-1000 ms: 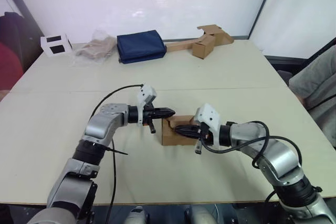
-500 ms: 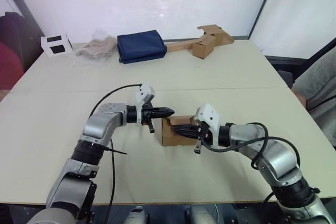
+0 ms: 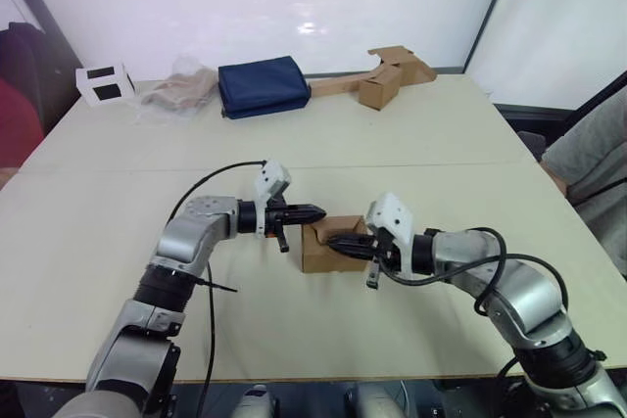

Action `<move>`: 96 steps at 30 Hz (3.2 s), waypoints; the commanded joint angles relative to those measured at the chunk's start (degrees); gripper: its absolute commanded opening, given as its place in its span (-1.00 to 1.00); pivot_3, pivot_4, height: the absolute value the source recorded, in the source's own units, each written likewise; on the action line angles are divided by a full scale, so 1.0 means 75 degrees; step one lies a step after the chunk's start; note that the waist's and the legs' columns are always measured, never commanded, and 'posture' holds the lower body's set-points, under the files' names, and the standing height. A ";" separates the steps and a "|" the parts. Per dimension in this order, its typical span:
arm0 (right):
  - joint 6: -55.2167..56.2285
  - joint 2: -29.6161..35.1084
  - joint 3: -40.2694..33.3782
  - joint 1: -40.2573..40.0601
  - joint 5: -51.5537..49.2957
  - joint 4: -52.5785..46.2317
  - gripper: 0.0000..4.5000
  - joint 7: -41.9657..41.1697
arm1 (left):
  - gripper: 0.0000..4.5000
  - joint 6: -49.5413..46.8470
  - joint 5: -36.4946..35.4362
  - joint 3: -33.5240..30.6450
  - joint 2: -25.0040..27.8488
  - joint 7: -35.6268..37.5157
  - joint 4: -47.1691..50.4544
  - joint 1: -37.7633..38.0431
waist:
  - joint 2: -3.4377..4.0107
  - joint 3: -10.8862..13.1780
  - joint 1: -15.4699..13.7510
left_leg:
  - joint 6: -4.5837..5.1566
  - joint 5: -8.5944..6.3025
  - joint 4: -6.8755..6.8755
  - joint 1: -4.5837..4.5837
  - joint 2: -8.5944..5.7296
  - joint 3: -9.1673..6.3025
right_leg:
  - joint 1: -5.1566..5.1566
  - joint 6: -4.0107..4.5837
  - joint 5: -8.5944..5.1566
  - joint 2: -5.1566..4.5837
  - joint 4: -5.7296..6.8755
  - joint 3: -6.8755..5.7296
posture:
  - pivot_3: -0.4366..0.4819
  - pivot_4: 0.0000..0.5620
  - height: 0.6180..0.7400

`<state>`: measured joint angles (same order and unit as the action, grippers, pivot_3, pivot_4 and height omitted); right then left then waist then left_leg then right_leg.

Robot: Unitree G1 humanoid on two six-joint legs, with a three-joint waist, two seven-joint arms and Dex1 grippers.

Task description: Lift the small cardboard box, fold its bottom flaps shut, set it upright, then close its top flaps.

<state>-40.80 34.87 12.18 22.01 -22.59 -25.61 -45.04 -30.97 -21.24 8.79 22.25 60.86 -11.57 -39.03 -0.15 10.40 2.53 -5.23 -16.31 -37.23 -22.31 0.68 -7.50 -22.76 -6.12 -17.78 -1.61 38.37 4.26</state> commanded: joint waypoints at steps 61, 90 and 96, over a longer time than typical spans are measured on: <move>0.0602 -0.0130 -0.0561 0.0484 0.0496 0.0917 -1.00 0.0009 | -0.96 -0.0646 -0.0515 -0.0244 0.0072 -0.0125 0.1335 -0.0182 | 0.0000 0.0000 0.0005 | 0.0000 0.0000 0.0001 0.0000 0.0000 0.0000 | 0.0000 0.0000 0.0000 -0.0001 -0.0002 0.0001 | -0.05 -0.47 1.00; 0.1059 -0.1052 -0.1735 0.0266 0.0270 0.0936 -1.00 0.0985 | -0.96 -0.0141 -0.0440 -0.1339 0.0114 -0.1771 0.2642 0.1639 | 0.0001 -0.0001 0.0010 | 0.0000 0.0000 0.0006 0.0002 0.0005 0.0001 | -0.0005 0.0000 0.0000 -0.0002 0.0001 0.0007 | -0.05 -0.47 1.00; 0.0111 -0.1251 -0.3429 -0.0380 -0.1426 0.0146 -1.00 0.1320 | -0.96 -0.2135 -0.1636 -0.2070 0.1101 -0.1783 0.3524 0.2436 | 0.0001 -0.0001 -0.0014 | -0.0002 0.0001 0.0005 0.0000 0.0001 -0.0002 | 0.0002 0.0000 0.0000 -0.0005 -0.0001 0.0001 | -0.05 -0.47 1.00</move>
<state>-38.66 24.93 -9.66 20.26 -29.65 -21.60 -35.58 -44.76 -31.61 -5.79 29.01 47.01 10.84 -22.22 -0.15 10.40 2.42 -5.24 -16.31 -37.14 -22.31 0.69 -7.51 -22.74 -6.12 -17.78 -1.66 38.31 4.28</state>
